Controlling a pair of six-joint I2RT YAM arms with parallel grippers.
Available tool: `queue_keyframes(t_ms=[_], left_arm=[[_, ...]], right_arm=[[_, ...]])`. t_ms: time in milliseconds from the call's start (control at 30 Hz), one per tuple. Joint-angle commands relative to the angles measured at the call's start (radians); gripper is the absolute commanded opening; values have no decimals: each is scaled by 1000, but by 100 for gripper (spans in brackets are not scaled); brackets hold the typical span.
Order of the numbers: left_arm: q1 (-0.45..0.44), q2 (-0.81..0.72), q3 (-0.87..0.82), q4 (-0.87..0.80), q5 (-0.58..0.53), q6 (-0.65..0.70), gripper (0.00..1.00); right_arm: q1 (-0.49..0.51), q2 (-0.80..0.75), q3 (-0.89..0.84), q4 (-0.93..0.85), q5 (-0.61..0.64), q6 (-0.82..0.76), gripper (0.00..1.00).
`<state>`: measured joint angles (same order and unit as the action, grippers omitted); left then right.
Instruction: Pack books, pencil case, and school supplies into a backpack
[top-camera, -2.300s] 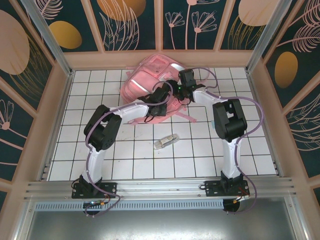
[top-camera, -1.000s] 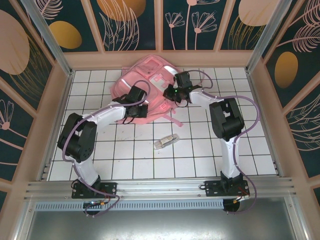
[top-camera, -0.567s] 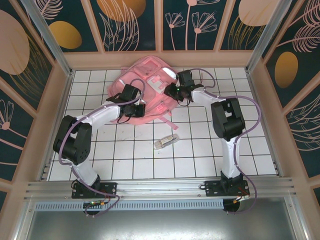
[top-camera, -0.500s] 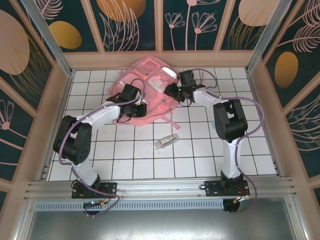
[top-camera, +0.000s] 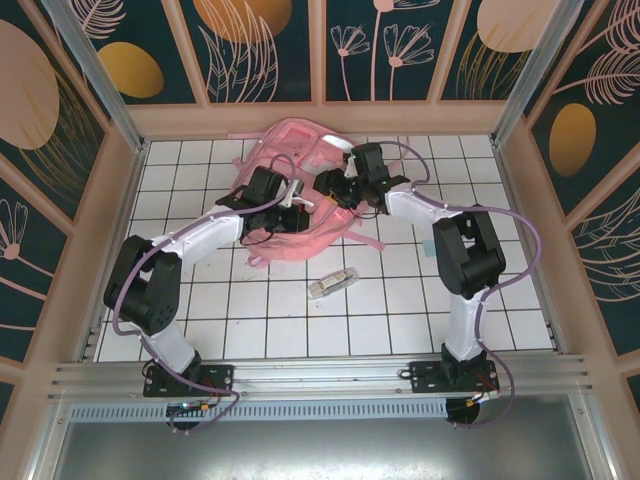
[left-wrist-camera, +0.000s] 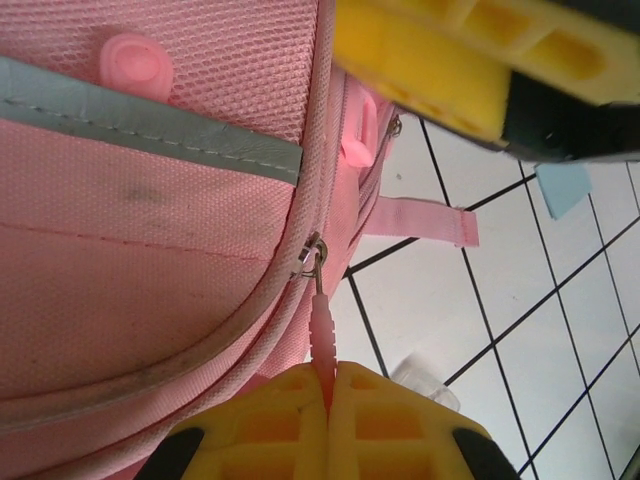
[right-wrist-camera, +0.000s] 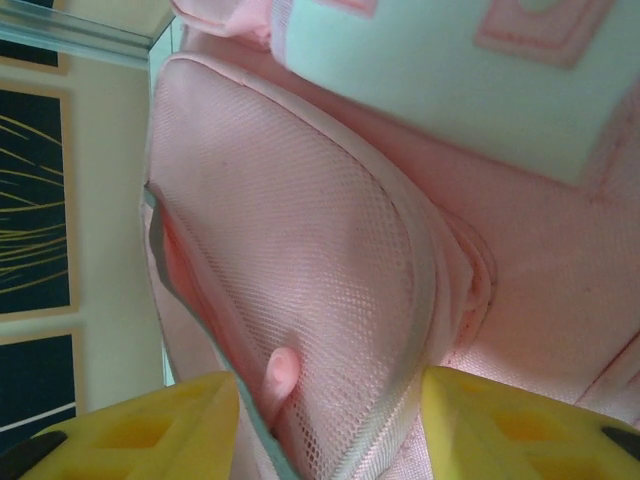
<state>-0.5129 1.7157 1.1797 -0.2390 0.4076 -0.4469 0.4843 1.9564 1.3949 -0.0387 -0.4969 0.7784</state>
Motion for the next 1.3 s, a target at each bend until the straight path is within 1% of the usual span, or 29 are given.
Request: queue_keyframes(t_ms=[0,67,133,167,233,267,433,500,567,700,900,1000,1133,1267], left_arm=[[-29,-10,7,90,56,-26,0],[-38,-8,12,90,61,-29,0],[-43,-8,11,90,65,-30,0],[-47,-8,7,92,61,-33,0],[-47,-8,-9,85,41,-39,0],[-47,-11,-18,74,9,-44,0],[-38,-8,-65,-23,-222,-66,0],[-30,-7,-89,-39,-291,-81,0],[-25,-20,-111,-32,-315,-94,0],[-25,-42,-131,-17,-329,-105,0],[-18,-66,-175,-3,-468,-91,0],[6,-87,-187,9,-470,-79,0],[25,-119,-180,13,-474,-29,0],[21,-117,-137,34,-354,-4,0]], right_arm=[[26,32,-21,39,-27,44,51],[33,61,0,28,-25,48,50],[34,83,12,27,-8,52,45],[33,92,12,35,-1,55,37],[28,97,8,56,15,65,13],[24,94,4,69,20,72,1],[7,71,17,76,27,67,0],[1,61,20,60,40,56,0],[-9,53,14,55,53,53,0],[-25,52,1,83,54,76,0],[-43,37,-4,90,60,80,0],[-52,25,-16,91,61,77,0],[-59,17,-21,91,63,71,0],[-55,18,-24,109,47,88,0]])
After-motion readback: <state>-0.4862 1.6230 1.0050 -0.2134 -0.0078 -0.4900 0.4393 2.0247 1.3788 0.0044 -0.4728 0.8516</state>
